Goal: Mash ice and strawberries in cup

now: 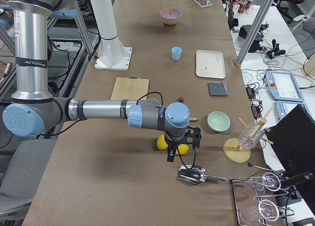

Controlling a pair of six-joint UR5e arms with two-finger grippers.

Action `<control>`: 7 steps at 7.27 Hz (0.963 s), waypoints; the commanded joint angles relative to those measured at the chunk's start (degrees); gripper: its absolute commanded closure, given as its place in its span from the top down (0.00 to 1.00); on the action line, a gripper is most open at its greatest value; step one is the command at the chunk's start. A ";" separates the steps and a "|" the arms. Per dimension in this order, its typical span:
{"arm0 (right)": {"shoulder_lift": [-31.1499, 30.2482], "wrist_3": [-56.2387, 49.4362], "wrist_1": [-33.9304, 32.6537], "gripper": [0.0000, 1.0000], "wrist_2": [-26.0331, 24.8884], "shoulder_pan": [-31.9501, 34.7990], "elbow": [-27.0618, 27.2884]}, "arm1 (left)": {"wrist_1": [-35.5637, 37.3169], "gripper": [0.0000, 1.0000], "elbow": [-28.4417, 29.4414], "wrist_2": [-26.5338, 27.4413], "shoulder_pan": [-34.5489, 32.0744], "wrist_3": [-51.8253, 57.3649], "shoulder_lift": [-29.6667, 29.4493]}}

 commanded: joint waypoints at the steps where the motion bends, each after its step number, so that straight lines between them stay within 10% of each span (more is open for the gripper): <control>1: 0.00 0.00 0.00 1.00 0.07 -0.06 0.00 | 0.09 0.97 0.07 0.00 0.00 -0.04 -0.15; 7: 0.00 0.00 0.00 1.00 0.07 -0.15 -0.09 | 0.09 0.97 0.07 0.61 0.09 -0.13 -0.15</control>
